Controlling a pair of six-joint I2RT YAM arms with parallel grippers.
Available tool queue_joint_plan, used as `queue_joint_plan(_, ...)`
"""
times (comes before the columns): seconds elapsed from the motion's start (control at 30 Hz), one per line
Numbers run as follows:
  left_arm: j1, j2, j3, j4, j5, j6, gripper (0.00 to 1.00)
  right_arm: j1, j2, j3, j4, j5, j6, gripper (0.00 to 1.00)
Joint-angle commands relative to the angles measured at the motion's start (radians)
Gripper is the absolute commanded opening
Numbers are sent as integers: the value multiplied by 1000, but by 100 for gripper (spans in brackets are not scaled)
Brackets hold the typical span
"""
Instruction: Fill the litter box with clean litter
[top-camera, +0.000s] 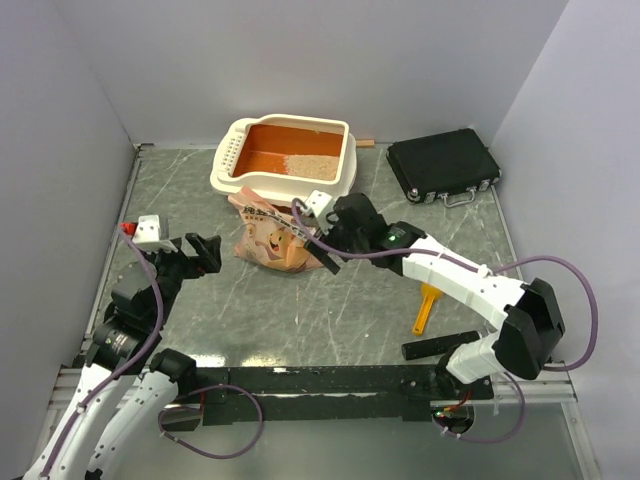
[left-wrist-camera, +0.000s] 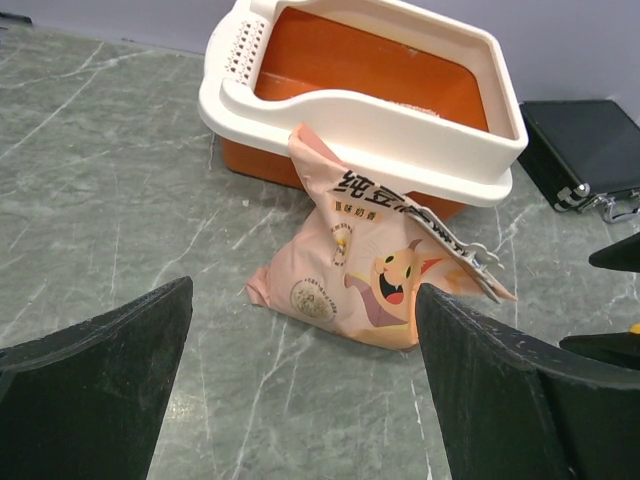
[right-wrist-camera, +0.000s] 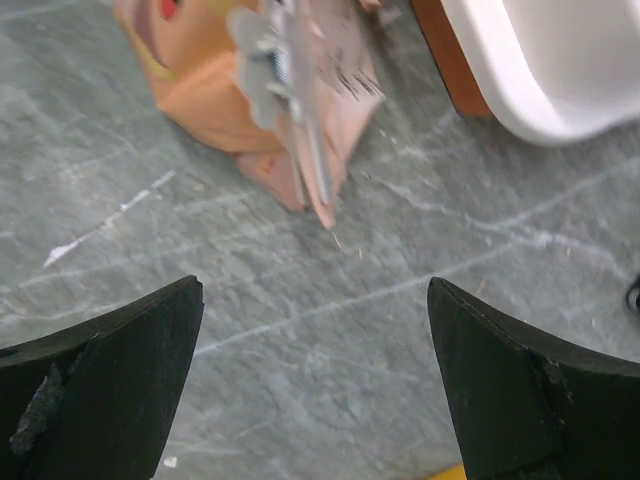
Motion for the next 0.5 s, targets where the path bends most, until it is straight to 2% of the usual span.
queue_joint_plan(0.0, -2, 26, 19, 0, 15, 15, 97, 35, 42, 63, 103, 1, -32, 100)
queue_joint_plan(0.47, -2, -8, 13, 6, -15, 15, 97, 81, 249, 166, 235, 129, -25, 95)
